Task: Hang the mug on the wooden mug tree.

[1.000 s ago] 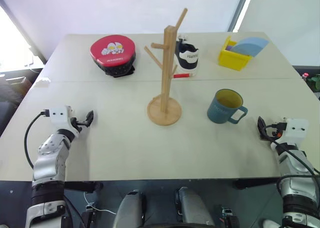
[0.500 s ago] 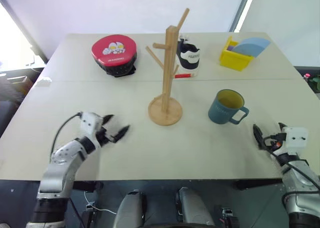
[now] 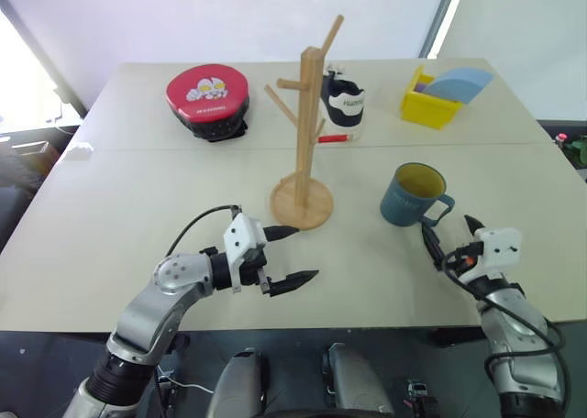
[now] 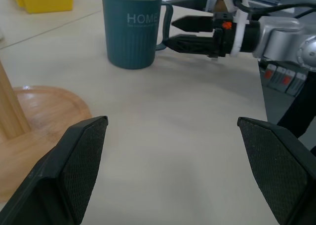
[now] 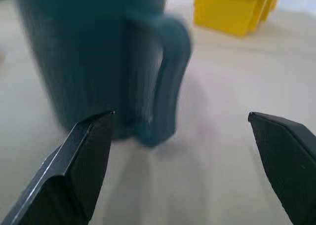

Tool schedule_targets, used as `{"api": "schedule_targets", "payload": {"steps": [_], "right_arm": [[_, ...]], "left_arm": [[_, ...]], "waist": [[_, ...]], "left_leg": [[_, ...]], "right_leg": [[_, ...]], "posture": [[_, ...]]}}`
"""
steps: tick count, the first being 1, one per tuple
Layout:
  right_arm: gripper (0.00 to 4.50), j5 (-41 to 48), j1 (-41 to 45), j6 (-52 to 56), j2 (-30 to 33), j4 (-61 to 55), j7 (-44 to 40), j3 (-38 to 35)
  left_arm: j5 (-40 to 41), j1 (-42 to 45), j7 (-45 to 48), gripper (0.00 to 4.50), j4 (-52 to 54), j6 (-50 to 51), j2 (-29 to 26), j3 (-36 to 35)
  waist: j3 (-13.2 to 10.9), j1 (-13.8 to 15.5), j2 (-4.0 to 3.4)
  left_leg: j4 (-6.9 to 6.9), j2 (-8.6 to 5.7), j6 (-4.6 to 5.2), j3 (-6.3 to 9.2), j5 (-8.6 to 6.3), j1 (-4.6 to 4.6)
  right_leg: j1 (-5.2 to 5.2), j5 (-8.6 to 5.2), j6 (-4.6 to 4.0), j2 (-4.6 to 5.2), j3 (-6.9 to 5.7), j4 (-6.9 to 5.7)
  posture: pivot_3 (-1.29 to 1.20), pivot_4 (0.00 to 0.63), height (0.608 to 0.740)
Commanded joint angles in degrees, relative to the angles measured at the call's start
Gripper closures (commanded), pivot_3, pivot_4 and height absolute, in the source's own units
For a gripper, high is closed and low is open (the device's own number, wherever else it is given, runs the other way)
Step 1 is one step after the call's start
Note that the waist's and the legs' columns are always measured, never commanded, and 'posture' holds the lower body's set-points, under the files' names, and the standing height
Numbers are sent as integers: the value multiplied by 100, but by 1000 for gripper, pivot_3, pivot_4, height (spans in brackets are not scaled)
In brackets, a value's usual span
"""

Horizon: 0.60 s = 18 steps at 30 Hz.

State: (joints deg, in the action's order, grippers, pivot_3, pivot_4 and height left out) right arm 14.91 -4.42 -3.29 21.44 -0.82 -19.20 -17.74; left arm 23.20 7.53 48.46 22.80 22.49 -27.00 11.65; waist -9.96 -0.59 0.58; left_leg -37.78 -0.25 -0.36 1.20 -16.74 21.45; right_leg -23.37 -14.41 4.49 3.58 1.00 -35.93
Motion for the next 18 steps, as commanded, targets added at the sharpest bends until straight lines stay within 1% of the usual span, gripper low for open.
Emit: {"api": "schedule_targets", "payload": {"steps": [1, 7, 18], "right_arm": [[64, -73, 169, -141, -38, 259, 305, -254], [64, -129, 382, -339, -81, 687, 354, -207], [64, -177, 785, -451, -128, 1019, 369, -63]], "left_arm": [[63, 43, 40, 0, 189, -3, -53, -32], [51, 61, 18, 0, 215, 2, -59, -23], [50, 26, -26, 0, 260, 4, -26, -27]], "waist": [[0, 9, 0], [0, -4, 0], [0, -14, 0]], "left_leg": [[0, -1, 0, 0, 0, 1], [-1, -3, 1, -1, 1, -1], [-11, -2, 1, -1, 1, -3]], "right_leg": [[0, 0, 0, -1, -1, 0], [1, 0, 1, -5, 0, -1], [3, 0, 3, -14, 1, -9]], "posture": [[0, 150, 735], [0, 150, 735], [0, 150, 735]]}}
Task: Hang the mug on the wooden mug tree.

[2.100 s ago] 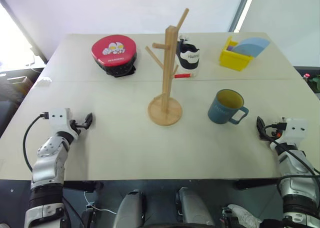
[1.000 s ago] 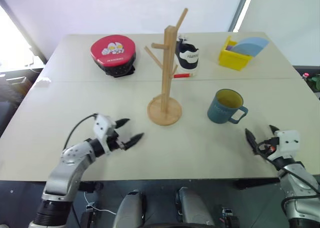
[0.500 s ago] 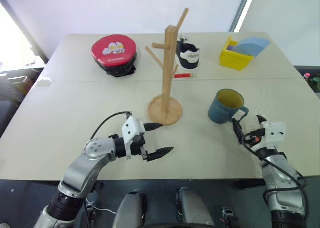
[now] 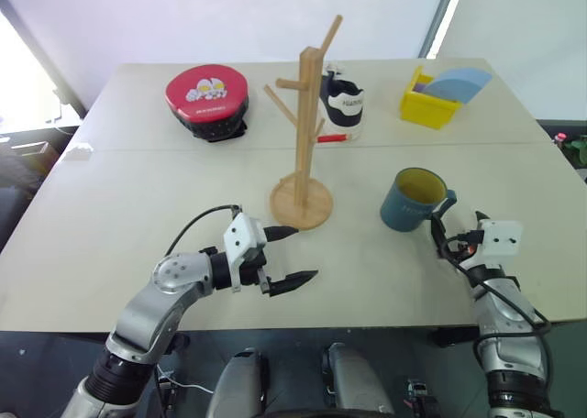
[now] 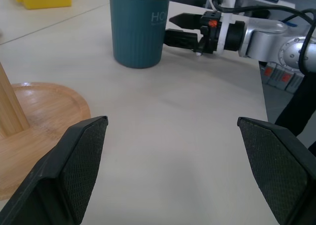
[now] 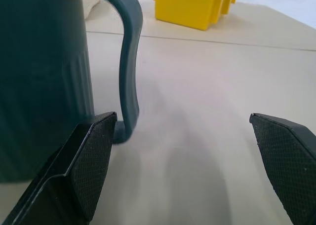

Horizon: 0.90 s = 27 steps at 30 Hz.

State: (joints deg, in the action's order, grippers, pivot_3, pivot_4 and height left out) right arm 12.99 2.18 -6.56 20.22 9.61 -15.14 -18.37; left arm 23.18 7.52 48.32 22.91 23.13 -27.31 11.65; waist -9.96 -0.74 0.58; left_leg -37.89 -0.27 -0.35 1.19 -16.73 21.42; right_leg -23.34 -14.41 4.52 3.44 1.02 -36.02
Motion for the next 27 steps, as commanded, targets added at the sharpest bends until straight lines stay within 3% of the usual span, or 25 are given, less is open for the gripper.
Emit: {"api": "schedule_targets", "payload": {"steps": [1, 9, 12, 18, 19, 22, 27], "right_arm": [[64, 16, 149, -124, 2, -5, -68, 12], [64, 102, 313, -17, 51, 110, -352, 27], [892, 205, 353, 23, 38, 153, -524, 19], [4192, 551, 288, 265, -21, -79, -943, 82], [4446, 577, 270, 291, -25, -137, -975, 107], [4446, 572, 150, 475, 43, -583, -1167, 345], [4446, -250, -30, 391, 671, -1671, -1638, 1158]], "left_arm": [[51, 23, -16, 0, 253, -58, 5, -27], [55, -33, -39, 0, 300, -48, -7, -49], [56, -44, -34, 0, 296, -53, -13, -55], [47, -56, -35, 0, 290, -58, -23, -60], [46, -61, -38, 0, 292, -60, -24, -63], [38, -97, -54, 0, 277, -75, -45, -111], [2, -141, -68, 0, 106, -188, -174, -337]], "waist": [[0, 0, 0], [0, 0, 0], [0, 0, 0], [0, 1, 0], [0, 1, 0], [-1, 2, -1], [-5, -6, -8]], "left_leg": [[0, 0, 0, 0, 0, 0], [-1, 0, 0, 0, 0, 0], [-1, 1, 0, 0, 0, -1], [-2, 1, 0, 1, 0, -1], [-2, 1, 0, 0, 0, -1], [-2, 2, 0, 0, 0, -1], [-2, 3, 0, 1, 0, -1]], "right_leg": [[0, 0, 0, 0, 0, 0], [1, 1, 1, 0, 1, -1], [1, 1, 1, -1, 1, -2], [1, 1, 1, -1, 1, -2], [1, 1, 1, -1, 1, -2], [1, 1, 1, 0, 1, -2], [-1, 0, 2, -1, 0, -2]], "posture": [[0, 150, 735], [0, 150, 735], [0, 150, 735], [0, 150, 735], [0, 150, 735], [0, 150, 735], [0, 150, 735]]}}
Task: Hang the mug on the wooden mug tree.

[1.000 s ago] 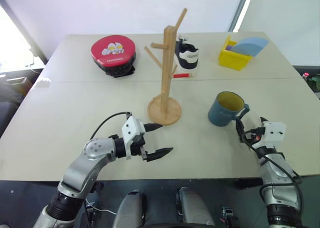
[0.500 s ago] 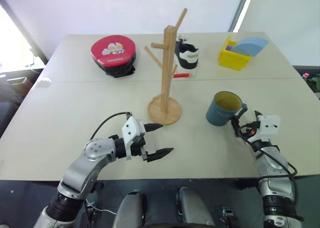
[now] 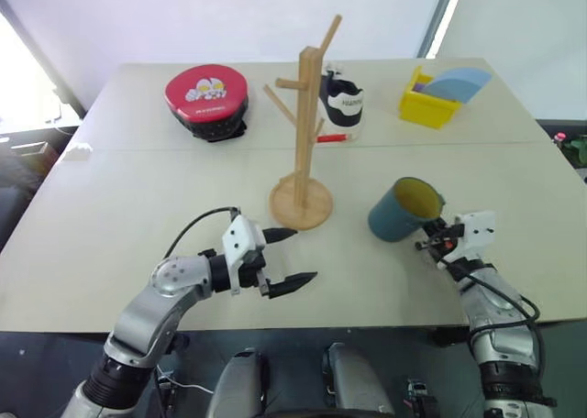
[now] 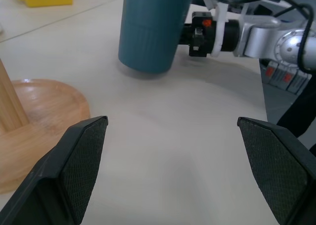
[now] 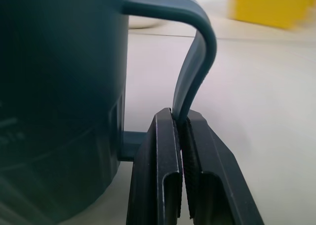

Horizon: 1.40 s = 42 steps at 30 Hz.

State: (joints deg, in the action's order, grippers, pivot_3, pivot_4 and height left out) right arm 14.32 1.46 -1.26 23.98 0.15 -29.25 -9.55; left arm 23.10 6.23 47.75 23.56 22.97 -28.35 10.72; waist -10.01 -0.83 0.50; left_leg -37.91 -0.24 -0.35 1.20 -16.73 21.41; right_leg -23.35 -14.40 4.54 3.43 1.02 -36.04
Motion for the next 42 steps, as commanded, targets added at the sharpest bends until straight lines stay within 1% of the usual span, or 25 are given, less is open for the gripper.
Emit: {"api": "schedule_targets", "payload": {"steps": [1, 3, 6, 11, 13, 17, 22, 28, 32, 42], "right_arm": [[4446, -651, 107, -213, 526, -999, -352, 452], [4446, -1001, 327, -237, 925, -1484, -572, 689], [4446, -1060, 748, 13, 1259, -1936, -720, 750], [4446, -887, 1507, 653, 1537, -2328, -891, 691], [4446, -882, 1689, 825, 1590, -2398, -942, 711], [4446, -890, 2190, 1232, 1621, -2452, -980, 806], [4446, -965, 2522, 1491, 1639, -2373, -1083, 948], [4446, -1048, 2856, 1531, 1616, -2113, -1144, 1117], [4446, -1163, 3142, 1456, 1544, -1768, -1152, 1258], [4446, -1249, 3490, 1245, 1449, -1153, -1373, 1544]], "left_arm": [[10, -10, -7, 0, -20, -198, -109, -327], [-3, -10, 10, 0, -138, -275, -189, -463], [19, -15, 58, 0, -241, -356, -282, -610], [108, 32, 115, 0, -332, -393, -365, -838], [116, 38, 137, 0, -357, -409, -380, -903], [263, 87, 168, 0, -374, -421, -390, -1137], [1021, 256, 153, 0, -104, -8, -466, -1690], [1477, 392, 183, 0, 75, 354, -743, -2021], [1548, 463, 201, 0, 121, 417, -865, -2059], [1540, 496, 124, 0, 141, 404, -823, -1964]], "waist": [[0, 9, 0], [-2, 9, 1], [-4, 11, 5], [-6, 39, 10], [-7, 38, 11], [-8, 25, 11], [-9, 20, 12], [-10, 20, 13], [-10, 16, 13], [-10, 14, 12]], "left_leg": [[0, 0, 0, 0, 0, 0], [-3, 0, 0, 0, 0, 0], [-7, 1, 0, 1, 0, 0], [-7, 1, 0, 4, 0, 5], [-7, 0, 0, 6, 0, 7], [-6, -2, 0, 5, 0, 10], [-6, 0, 0, 10, 0, 9], [-6, -3, 0, 9, 0, 11], [-6, -3, 0, 8, 0, 10], [-5, -3, 0, 8, 0, 11]], "right_leg": [[0, 0, 0, 0, 0, 0], [1, -1, 1, -2, -3, 0], [1, -2, 2, -14, -8, 1], [1, -2, 1, -8, -8, 3], [1, -1, 1, 1, -9, 4], [0, -1, 1, 9, -9, 6], [-2, -1, 0, 10, -12, 4], [-1, -1, 1, 14, -12, 6], [-2, -1, 0, 13, -12, 5], [-3, -1, 0, 13, -12, 5]], "posture": [[0, 150, 735], [0, 150, 735], [0, 150, 735], [0, 150, 735], [0, 150, 735], [0, 150, 735], [0, 150, 735], [0, 150, 735], [0, 150, 735], [0, 150, 735]]}}
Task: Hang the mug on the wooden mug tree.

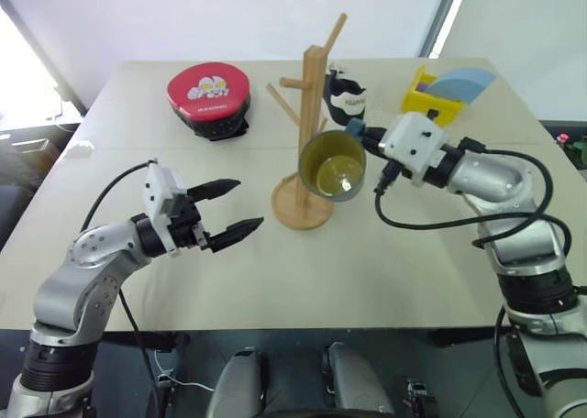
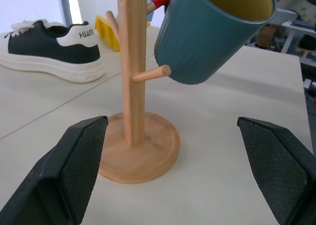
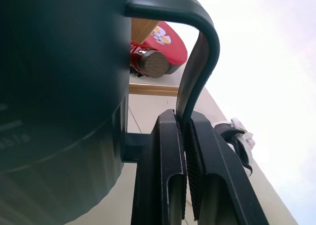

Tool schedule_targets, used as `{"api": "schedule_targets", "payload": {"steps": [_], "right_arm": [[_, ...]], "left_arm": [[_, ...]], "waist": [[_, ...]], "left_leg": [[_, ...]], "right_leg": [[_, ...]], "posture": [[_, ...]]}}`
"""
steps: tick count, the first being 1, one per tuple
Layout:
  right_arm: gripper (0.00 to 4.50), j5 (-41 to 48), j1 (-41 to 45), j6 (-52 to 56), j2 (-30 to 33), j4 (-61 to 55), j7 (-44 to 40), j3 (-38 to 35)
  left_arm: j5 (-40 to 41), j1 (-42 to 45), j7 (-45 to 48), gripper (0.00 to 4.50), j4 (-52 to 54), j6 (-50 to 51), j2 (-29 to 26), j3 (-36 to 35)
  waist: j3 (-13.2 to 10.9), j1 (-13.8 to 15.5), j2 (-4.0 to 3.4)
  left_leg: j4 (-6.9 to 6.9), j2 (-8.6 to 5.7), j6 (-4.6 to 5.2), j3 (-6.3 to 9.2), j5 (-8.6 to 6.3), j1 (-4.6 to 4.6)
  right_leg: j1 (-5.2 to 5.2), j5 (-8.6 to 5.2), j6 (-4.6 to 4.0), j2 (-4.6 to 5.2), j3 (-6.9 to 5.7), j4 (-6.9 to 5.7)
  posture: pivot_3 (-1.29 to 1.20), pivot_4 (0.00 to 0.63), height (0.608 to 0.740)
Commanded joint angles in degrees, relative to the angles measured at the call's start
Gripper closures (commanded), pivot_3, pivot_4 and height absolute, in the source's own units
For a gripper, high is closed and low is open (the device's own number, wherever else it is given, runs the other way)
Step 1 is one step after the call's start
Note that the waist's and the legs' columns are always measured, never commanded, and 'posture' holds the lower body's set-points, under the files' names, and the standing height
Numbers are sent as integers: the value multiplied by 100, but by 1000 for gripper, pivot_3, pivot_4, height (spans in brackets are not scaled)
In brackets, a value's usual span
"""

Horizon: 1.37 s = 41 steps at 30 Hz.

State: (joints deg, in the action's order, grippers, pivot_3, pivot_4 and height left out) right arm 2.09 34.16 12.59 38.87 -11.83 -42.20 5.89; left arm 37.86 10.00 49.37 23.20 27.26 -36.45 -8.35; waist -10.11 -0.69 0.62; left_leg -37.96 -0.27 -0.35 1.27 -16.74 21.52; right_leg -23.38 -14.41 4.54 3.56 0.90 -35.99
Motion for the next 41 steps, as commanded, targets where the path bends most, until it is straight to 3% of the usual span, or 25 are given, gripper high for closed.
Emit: {"api": "schedule_targets", "payload": {"steps": [1, 5, 8, 11, 16, 23, 27, 32, 41], "right_arm": [[4446, -40, 247, -156, -48, 113, -105, 39], [4446, -43, 335, -204, -97, 305, -200, 86], [3517, -81, 455, -285, -124, 411, -158, 32], [2055, -174, 474, -445, -65, 423, -116, -11], [2055, 98, 312, -459, 142, 241, -194, -440], [2055, 896, -610, -78, 395, -126, -385, -1327], [2055, 1536, -1979, -86, -501, 610, 329, -2405], [2055, 1424, -2306, -644, -1127, 1137, 999, -2620], [2055, 1423, -2475, -1033, -1351, 1485, 1053, -2356]], "left_arm": [[60, 126, -43, 0, 171, -30, -8, -51], [46, 151, -77, 0, 157, -39, 20, -27], [48, 146, -133, 0, 190, -32, 46, -21], [42, 149, -158, 0, 193, -35, 55, -13], [29, 138, -191, 0, 141, -38, 42, -39], [-150, -52, -456, 0, -177, -76, 70, -162], [-1039, -386, -1413, 0, -1343, -852, 555, -445], [-1716, -599, -2016, 0, -2088, -1495, 865, -537], [-1634, -841, -2100, 0, -2040, -1683, 1043, -702]], "waist": [[0, 0, 0], [0, 0, 0], [0, -1, 0], [0, -1, 0], [0, 15, 0], [-1, -12, 1], [12, 18, 15], [-3, -17, -4], [0, 1, -1]], "left_leg": [[0, 0, 0, 0, 0, 0], [0, 0, 0, 0, 0, 0], [0, 0, 0, 0, 0, 0], [1, 0, 0, 0, 0, 0], [1, 0, 0, 0, 0, 1], [2, -1, 4, -1, -3, 2], [14, 3, 4, 5, -3, -13], [15, 1, 4, -13, -3, -3], [8, 4, 3, -13, -3, -7]], "right_leg": [[0, 0, 0, 0, 0, 0], [1, 0, 0, 0, 0, 0], [0, 0, 0, 0, 0, 0], [-1, 0, 0, 0, 0, 0], [0, 0, 0, 2, 0, 0], [4, 1, 1, 6, 1, 7], [14, 1, 1, 2, -2, 5], [-7, 2, 2, 4, 12, 0], [-2, 7, 11, 5, 14, -3]], "posture": [[0, 150, 735], [0, 150, 735], [0, 150, 735], [0, 150, 735], [0, 150, 735], [0, 150, 735], [0, 150, 735], [0, 150, 735], [0, 150, 735]]}}
